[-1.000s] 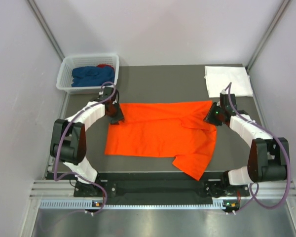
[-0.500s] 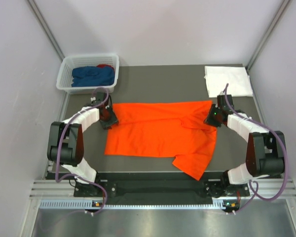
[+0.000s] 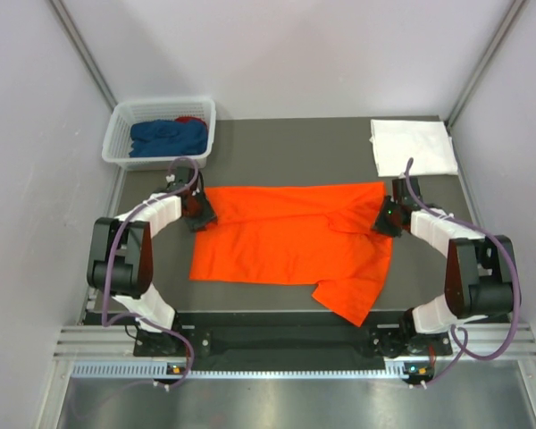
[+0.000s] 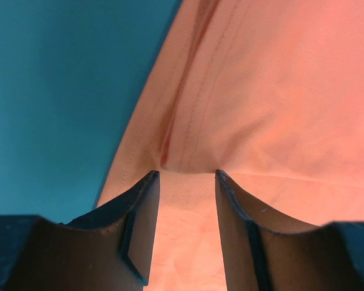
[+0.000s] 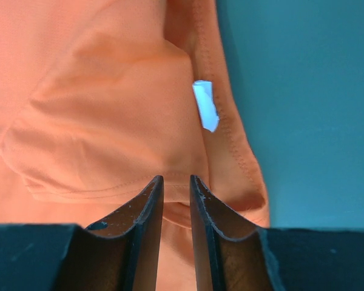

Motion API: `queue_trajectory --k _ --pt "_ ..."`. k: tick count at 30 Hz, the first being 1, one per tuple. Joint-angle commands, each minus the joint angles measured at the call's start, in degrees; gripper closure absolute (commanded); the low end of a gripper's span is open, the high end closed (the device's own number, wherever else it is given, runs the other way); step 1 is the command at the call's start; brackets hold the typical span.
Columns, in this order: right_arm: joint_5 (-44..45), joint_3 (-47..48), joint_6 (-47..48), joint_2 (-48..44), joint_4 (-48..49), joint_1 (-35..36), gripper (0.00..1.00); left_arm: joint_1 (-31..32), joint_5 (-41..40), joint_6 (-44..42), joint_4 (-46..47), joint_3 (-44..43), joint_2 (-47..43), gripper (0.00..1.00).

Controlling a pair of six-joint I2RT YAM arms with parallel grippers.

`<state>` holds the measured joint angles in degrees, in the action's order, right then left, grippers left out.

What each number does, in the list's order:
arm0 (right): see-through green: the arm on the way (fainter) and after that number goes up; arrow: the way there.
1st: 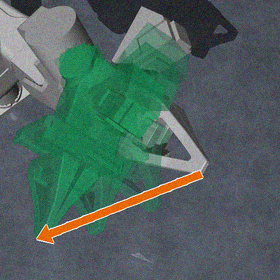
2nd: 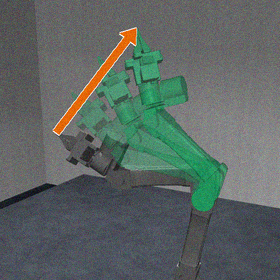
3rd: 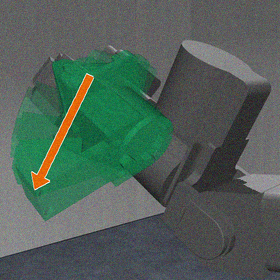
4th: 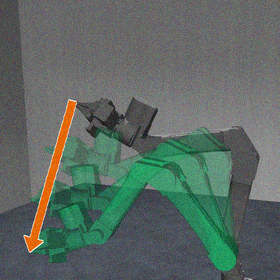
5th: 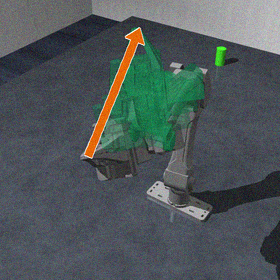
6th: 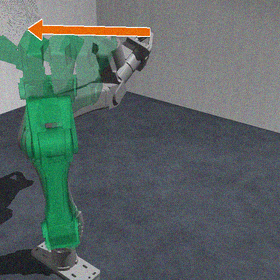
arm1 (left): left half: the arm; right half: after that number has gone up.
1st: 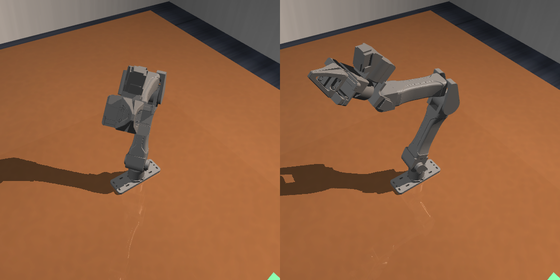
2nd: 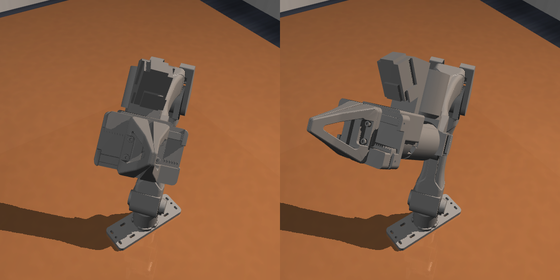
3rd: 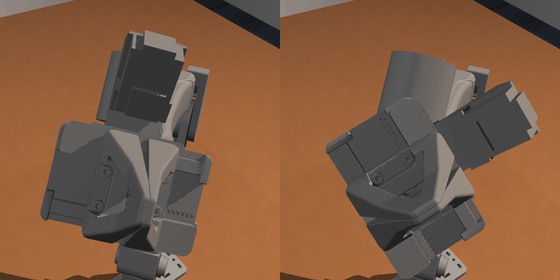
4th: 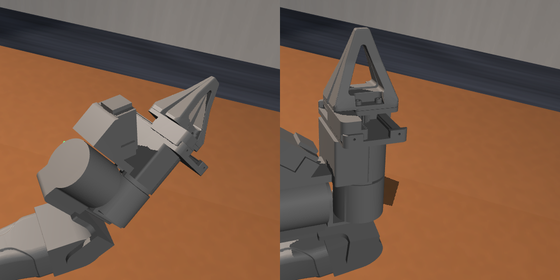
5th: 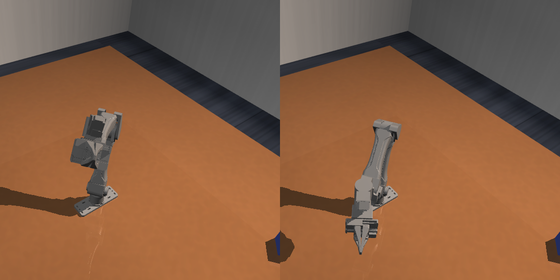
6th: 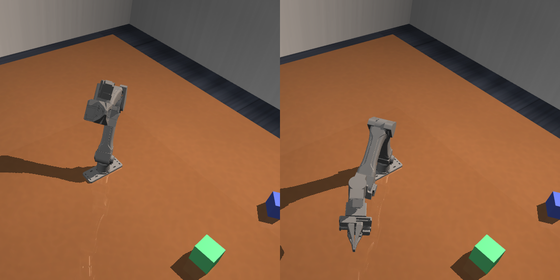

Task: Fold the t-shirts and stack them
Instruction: Fold the tshirt

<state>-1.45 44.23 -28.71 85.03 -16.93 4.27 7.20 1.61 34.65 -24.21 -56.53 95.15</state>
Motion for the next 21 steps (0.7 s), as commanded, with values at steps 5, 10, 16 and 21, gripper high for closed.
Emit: queue_trajectory --k 5,10,16,21 --pt "3.1 -1.2 -1.9 -0.7 0.3 -2.0 0.75 0.0 -3.9 0.6 0.2 -2.6 1.5 0.53" --pt "3.9 -1.6 -2.3 -0.5 0.2 -2.2 0.76 0.0 -4.4 1.2 1.3 -2.5 1.3 0.53" --pt "4.1 -0.8 -2.0 -2.2 -1.3 -2.4 0.76 0.0 -4.2 1.0 1.3 -3.2 2.7 0.58" --pt "5.1 0.2 -1.8 -2.4 -2.7 -3.0 0.80 0.0 -4.8 0.9 1.7 -3.2 2.8 0.79"
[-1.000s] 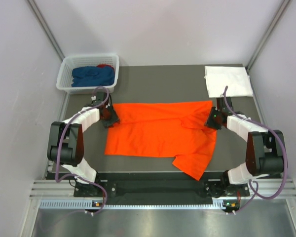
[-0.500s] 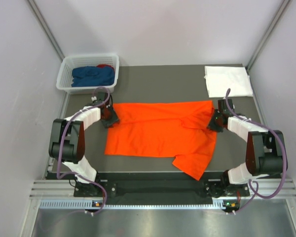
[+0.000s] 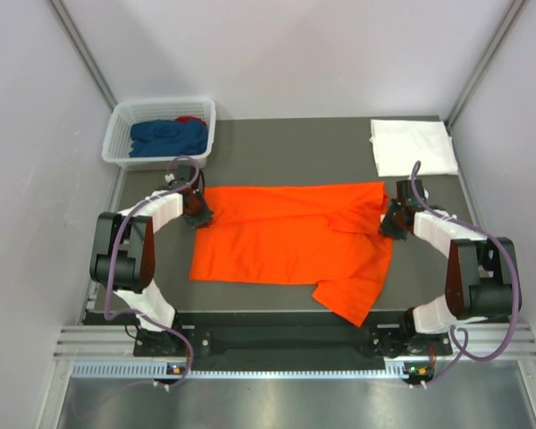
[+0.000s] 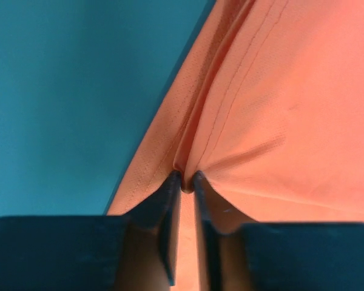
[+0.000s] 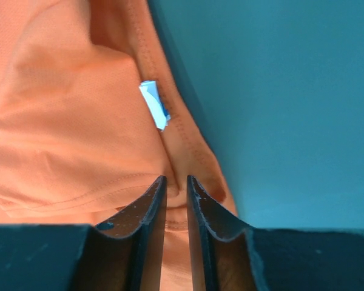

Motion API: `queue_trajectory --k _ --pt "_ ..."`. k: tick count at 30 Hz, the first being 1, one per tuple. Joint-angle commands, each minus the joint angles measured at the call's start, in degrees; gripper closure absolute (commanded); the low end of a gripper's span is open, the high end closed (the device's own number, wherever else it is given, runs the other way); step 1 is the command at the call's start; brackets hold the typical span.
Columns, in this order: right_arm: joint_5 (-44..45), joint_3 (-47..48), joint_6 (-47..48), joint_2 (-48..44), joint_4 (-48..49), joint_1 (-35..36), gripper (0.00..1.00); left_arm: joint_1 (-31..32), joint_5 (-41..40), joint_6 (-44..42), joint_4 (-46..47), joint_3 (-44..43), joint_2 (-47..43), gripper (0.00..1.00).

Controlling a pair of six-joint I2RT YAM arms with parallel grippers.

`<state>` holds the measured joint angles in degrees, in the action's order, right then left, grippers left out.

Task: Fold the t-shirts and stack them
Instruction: Fold the tshirt

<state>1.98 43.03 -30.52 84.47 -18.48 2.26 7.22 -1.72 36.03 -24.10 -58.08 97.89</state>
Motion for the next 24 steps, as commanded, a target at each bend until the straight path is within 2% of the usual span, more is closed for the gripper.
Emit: queue_trajectory --k 1,2,3,4,6,7,13,21,24 --pt "2.1 1.4 0.0 -1.5 -1.1 -1.3 0.82 0.0 -1.4 -0.4 1.4 -1.8 0.0 0.83" --pt "2.3 1.1 0.3 -1.2 -1.0 -1.6 0.84 0.0 -1.7 -0.4 1.2 -2.1 -0.1 0.88" --pt "2.6 0.8 0.4 -1.0 -1.1 -1.6 0.90 0.0 -1.7 -0.6 1.0 -2.3 -0.2 0.99" --pt "2.9 0.7 0.6 -0.4 -1.1 -1.8 0.94 0.0 -1.8 -0.7 0.8 -2.6 -0.2 1.00" --pt "3.1 -0.3 0.4 0.2 -0.5 -1.8 1.00 0.0 -2.7 -0.6 0.5 -3.0 -0.3 1.00" --pt "3.4 -0.7 0.5 0.5 -0.3 -3.7 1.00 0.0 -3.1 -0.7 0.3 -3.2 -0.5 1.00" --pt "5.3 -1.3 0.2 3.2 -0.1 -5.2 1.00 0.0 -7.5 -1.2 -2.3 -5.4 1.0 1.00" --pt "6.4 -1.1 0.9 2.9 -0.6 -5.6 1.00 0.0 -7.5 -1.4 -2.3 -5.4 2.9 1.00" --pt "5.4 -1.0 1.8 1.3 -0.3 -5.5 1.00 0.0 -7.2 -1.1 -2.4 -5.0 2.9 0.95"
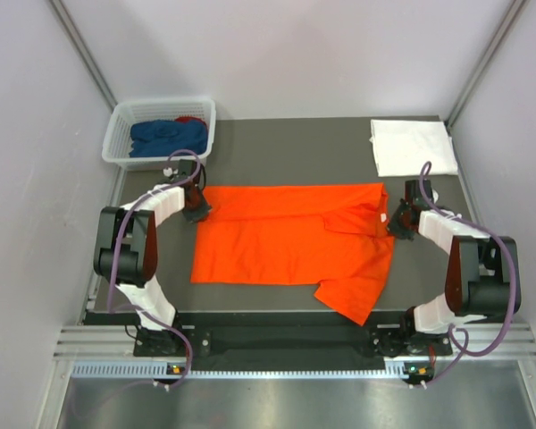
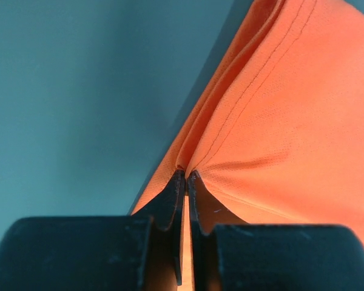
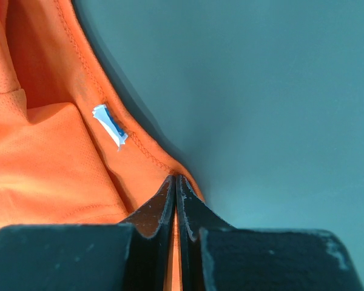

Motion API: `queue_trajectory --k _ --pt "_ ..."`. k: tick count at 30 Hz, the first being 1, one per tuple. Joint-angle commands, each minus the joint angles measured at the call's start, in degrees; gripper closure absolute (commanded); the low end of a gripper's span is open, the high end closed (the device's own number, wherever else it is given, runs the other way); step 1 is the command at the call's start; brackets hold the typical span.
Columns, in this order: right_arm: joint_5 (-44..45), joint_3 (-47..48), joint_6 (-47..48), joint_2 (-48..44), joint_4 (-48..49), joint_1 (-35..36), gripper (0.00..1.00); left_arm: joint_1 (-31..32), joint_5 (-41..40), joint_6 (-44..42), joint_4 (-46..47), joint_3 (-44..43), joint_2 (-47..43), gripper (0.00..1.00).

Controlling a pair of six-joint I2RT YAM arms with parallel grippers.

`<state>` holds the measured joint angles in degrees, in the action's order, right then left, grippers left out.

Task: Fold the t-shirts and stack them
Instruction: Fold the tshirt

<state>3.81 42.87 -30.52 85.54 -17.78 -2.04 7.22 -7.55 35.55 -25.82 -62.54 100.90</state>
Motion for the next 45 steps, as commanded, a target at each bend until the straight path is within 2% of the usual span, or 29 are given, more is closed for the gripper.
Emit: queue_trajectory --k 1,3,4,7,12,14,18,25,32,39,45 --pt "2.7 -0.8 2.2 -0.1 -0.8 -1.2 1.00 0.0 -1.3 -0.3 -1.0 -0.4 -0.2 0.93" --pt "-0.5 -0.3 3.6 -1.2 -0.2 -1.2 0.97 0.0 -1.4 -0.3 -1.7 -0.4 -0.4 0.85" --pt "-1.3 -0.1 4.1 -2.5 -0.2 -1.2 0.94 0.0 -1.7 0.0 -2.1 -0.6 -0.4 0.76" --pt "-5.8 1.1 6.9 -4.8 1.0 -1.2 0.81 0.0 -2.1 0.0 -4.7 -3.1 -0.9 0.65" --pt "-13.5 3.5 8.8 -4.9 4.1 -1.2 0.65 0.8 1.0 -1.0 -4.0 -6.4 -3.8 0.59" --pt "-15.6 4.4 9.3 -4.2 4.5 -1.2 0.62 0.9 4.3 -1.3 -2.8 -7.2 -4.0 0.56" --pt "-15.8 4.7 6.1 -2.8 2.5 -1.2 0.68 1.0 9.0 -1.4 -1.7 -8.6 -1.6 0.56" --pt "-13.8 1.7 2.4 -1.5 2.3 -0.9 0.70 1.0 17.3 -1.2 7.1 -8.6 2.1 0.56" --pt "-10.8 1.1 0.6 -1.6 1.7 -0.2 0.73 0.7 14.8 -1.7 5.3 -12.0 7.8 0.57" --pt "-8.6 0.9 -1.7 0.1 2.3 4.2 0.75 0.5 14.0 -2.1 5.9 -11.0 8.4 0.57" --pt "-2.7 1.4 -2.5 0.7 0.5 6.1 0.76 0.3 13.5 -1.4 6.4 -10.8 9.9 0.56"
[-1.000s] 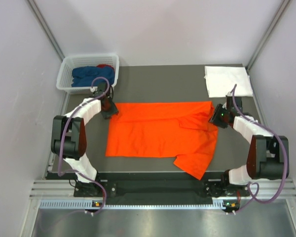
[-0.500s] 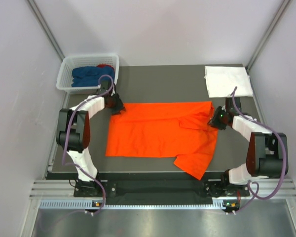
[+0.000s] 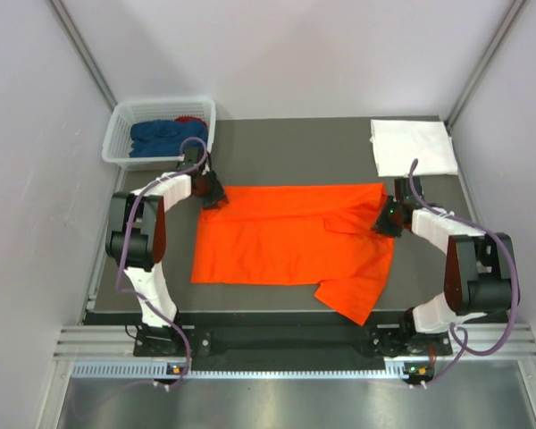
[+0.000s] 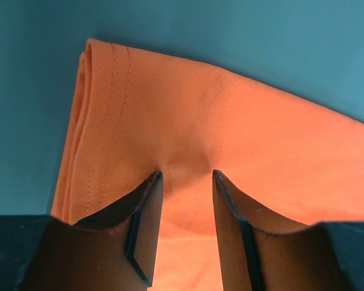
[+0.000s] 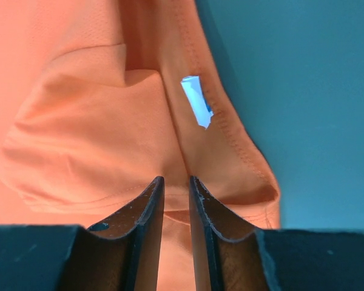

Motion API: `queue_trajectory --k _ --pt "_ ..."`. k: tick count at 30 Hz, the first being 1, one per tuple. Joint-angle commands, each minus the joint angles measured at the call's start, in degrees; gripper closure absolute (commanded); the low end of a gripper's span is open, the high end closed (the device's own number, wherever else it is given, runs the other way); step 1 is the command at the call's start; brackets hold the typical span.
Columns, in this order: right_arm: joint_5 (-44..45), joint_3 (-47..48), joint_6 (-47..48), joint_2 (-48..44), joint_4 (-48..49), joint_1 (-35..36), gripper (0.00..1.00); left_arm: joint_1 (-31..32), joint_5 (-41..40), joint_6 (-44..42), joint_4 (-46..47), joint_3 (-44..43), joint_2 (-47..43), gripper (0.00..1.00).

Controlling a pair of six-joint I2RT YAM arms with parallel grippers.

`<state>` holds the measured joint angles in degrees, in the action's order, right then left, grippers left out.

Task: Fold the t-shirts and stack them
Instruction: Fold the tshirt

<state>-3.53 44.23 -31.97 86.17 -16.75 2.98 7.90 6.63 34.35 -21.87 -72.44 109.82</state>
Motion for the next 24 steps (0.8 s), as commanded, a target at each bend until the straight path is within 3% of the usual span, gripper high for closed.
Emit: queue_trajectory --k 1,11,13,14,15,24 --pt "4.9 0.2 -1.2 0.3 -0.6 1.1 0.76 -0.3 -0.7 0.1 2.4 -0.6 1.1 0.56" --pt "6.5 1.8 -1.4 2.2 -1.3 2.6 0.78 -0.3 -1.4 0.9 3.6 1.6 1.6 0.57" --pt "6.6 2.0 -1.3 2.4 -1.2 2.6 0.86 -0.3 -1.7 0.8 3.9 2.0 1.6 0.57" --pt "6.5 2.3 -1.3 2.6 -1.4 2.6 0.98 -0.3 -1.8 0.9 3.8 2.0 1.8 0.57" --pt "6.6 2.4 -1.3 2.6 -1.4 2.5 1.00 -0.3 -1.8 0.8 3.8 1.9 1.9 0.57" --pt "8.3 6.4 -1.2 -2.2 -8.9 2.6 1.00 -0.3 -3.1 1.0 2.8 0.6 3.0 0.57"
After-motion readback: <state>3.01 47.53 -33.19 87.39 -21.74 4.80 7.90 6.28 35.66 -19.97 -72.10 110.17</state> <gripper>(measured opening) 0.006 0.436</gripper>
